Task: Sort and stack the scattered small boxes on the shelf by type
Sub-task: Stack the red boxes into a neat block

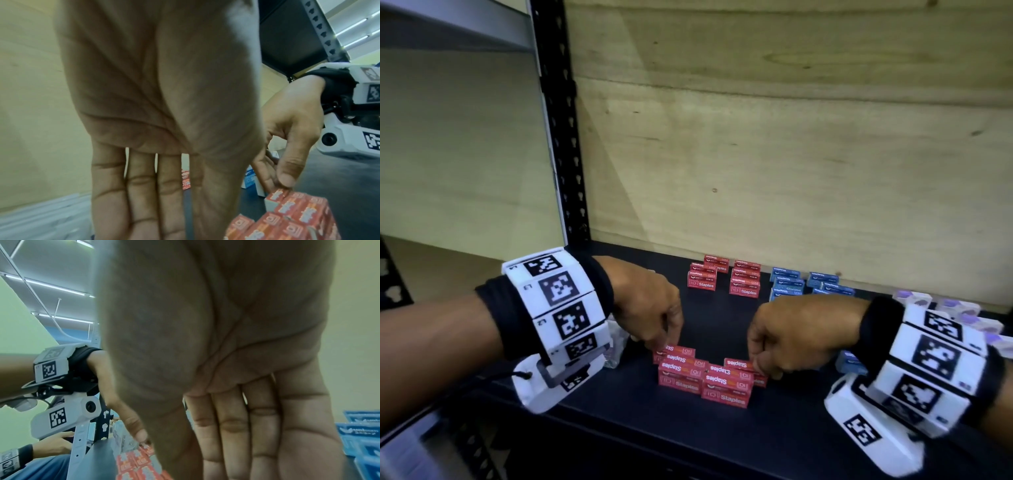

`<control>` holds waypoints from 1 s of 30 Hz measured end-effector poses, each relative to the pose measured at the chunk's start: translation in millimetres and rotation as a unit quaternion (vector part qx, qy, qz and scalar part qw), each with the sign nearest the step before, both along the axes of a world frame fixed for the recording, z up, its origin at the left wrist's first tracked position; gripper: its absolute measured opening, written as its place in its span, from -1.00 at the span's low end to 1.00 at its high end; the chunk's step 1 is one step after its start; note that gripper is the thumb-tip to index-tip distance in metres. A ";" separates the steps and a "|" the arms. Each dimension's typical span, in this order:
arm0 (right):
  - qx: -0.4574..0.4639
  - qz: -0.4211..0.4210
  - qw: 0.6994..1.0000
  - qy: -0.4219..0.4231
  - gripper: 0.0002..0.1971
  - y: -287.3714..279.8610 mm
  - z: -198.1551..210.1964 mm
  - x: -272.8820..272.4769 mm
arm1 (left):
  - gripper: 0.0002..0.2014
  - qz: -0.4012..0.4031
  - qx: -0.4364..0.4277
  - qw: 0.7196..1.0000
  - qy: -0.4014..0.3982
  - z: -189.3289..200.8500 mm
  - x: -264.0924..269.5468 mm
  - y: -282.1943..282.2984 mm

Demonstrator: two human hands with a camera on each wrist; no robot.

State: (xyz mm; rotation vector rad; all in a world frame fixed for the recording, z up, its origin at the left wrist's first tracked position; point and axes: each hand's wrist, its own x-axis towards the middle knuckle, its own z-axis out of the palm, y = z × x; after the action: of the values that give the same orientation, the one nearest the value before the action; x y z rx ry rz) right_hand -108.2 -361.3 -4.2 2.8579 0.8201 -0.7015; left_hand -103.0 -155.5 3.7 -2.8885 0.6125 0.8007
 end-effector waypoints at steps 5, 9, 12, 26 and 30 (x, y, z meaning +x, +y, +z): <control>0.026 -0.006 1.000 -0.006 -0.80 4.6 -4.9 -2.0 | -0.82 0.004 -0.017 1.000 0.010 -1.8 1.8 -5.1; 0.036 0.000 0.999 -0.010 -0.80 7.7 -5.4 -3.4 | -0.82 0.000 -0.030 0.999 0.013 -2.7 3.1 -11.7; 0.034 0.011 0.999 -0.006 -0.81 9.7 -5.6 -2.1 | -0.80 -0.003 -0.030 0.999 0.020 -3.3 4.7 -16.6; 0.005 -0.004 0.997 -0.071 -0.78 6.9 20.3 40.2 | -0.80 -0.008 0.007 0.997 -0.082 3.8 38.2 -20.9; -0.008 -0.025 0.991 -0.128 -0.83 1.6 29.5 78.1 | -0.84 -0.005 0.023 0.987 -0.156 9.8 65.1 -22.8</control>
State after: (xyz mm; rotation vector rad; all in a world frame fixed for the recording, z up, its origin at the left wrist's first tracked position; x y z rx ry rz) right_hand -30.1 -359.7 25.3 2.8795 0.7041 -0.3310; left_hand -37.8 -178.3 13.6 -2.8769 0.5631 0.3411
